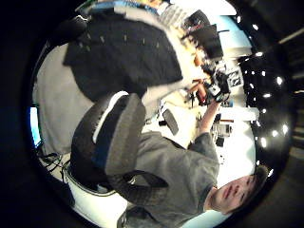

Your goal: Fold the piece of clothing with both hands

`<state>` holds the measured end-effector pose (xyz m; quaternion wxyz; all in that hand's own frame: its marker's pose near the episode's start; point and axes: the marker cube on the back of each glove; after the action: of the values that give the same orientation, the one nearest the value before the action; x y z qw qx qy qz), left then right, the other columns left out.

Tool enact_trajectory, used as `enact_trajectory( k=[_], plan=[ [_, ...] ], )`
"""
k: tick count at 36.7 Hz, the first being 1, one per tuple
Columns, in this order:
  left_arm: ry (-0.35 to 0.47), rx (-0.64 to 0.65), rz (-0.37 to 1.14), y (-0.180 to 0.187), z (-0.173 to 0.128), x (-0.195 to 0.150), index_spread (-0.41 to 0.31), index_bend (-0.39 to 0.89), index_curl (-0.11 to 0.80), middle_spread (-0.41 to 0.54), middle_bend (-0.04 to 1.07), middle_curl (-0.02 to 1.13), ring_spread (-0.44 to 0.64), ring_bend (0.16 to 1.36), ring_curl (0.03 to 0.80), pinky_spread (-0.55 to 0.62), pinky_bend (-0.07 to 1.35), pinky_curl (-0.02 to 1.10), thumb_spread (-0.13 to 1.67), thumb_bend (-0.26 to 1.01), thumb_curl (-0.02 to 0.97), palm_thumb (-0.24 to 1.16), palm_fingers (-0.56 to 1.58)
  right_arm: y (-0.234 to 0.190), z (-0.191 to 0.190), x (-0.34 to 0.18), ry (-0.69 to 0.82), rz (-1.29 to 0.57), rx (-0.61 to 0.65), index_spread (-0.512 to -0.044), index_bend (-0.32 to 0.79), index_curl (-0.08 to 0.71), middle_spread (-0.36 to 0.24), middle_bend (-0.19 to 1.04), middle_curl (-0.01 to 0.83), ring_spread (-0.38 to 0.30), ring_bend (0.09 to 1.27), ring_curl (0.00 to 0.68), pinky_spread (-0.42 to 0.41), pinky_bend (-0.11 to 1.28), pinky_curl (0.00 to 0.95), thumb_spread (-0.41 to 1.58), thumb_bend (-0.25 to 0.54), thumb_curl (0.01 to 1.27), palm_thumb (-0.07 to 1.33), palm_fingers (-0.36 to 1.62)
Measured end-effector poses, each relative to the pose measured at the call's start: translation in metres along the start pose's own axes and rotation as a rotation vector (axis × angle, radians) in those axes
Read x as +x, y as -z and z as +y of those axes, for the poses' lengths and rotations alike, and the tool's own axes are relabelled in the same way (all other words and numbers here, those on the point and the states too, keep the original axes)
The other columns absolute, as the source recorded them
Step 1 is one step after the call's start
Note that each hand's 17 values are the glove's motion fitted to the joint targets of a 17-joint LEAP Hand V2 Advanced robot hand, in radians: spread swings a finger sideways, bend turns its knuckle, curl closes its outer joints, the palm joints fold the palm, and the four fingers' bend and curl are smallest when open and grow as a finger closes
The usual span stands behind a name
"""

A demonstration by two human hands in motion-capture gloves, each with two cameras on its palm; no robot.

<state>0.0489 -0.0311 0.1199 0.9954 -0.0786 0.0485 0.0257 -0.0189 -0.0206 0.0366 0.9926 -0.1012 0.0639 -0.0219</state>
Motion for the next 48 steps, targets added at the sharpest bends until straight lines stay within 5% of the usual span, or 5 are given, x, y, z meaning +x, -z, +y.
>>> enact_trajectory(
  k=[12,17,19,26,48],
  plan=[
    [-0.023,-0.104,-0.215,-0.128,-0.050,0.028,0.057,0.06,0.290,0.209,0.15,0.19,0.27,0.66,0.315,0.29,0.43,0.33,0.96,-0.05,0.178,-0.01,0.22,-0.096,-0.056,0.024,-0.097,0.194,-0.239,-0.313,0.10,0.250,-0.049,0.16,0.315,0.011,0.37,0.326,0.191,0.44,0.345,1.19,0.296,0.25,0.74,0.45],
    [-0.001,0.109,-0.334,-0.113,-0.059,0.030,0.019,0.12,0.280,0.168,0.19,0.21,0.26,0.64,0.288,0.23,0.43,0.31,0.96,-0.02,0.198,0.02,0.33,-0.105,-0.066,0.025,-0.113,0.240,-0.167,-0.330,0.11,0.243,-0.054,0.15,0.305,0.057,0.36,0.321,0.220,0.54,0.365,1.17,0.338,0.30,0.87,0.45],
    [-0.002,0.176,-0.384,-0.107,-0.064,0.030,-0.080,0.18,0.298,0.033,0.18,0.21,0.08,0.62,0.276,-0.02,0.59,0.35,1.10,0.08,0.214,0.16,0.76,-0.106,-0.073,0.025,-0.103,0.264,-0.088,-0.337,0.14,0.247,-0.064,0.14,0.297,0.053,0.39,0.325,0.202,0.57,0.367,1.17,0.371,0.33,0.94,0.55],
    [-0.003,0.203,-0.365,-0.087,-0.069,0.023,-0.205,0.14,0.330,-0.189,0.31,0.32,-0.23,0.57,0.311,-0.27,0.65,0.40,1.28,0.21,0.255,0.41,1.19,-0.098,-0.075,0.026,-0.063,0.229,0.050,-0.284,0.15,0.272,-0.114,0.23,0.343,-0.127,0.53,0.354,-0.112,0.56,0.354,1.10,0.352,0.36,1.01,1.15],
    [-0.121,0.202,-0.396,0.029,0.011,0.040,-0.266,0.11,0.339,-0.335,0.55,0.50,-0.37,0.76,0.446,-0.39,0.60,0.45,1.54,0.23,0.198,0.39,1.27,0.009,0.003,-0.006,-0.001,0.305,0.153,-0.244,0.17,0.373,-0.171,0.37,0.468,-0.231,0.62,0.455,-0.283,0.59,0.425,1.17,0.302,0.36,1.06,1.27]
  ],
)
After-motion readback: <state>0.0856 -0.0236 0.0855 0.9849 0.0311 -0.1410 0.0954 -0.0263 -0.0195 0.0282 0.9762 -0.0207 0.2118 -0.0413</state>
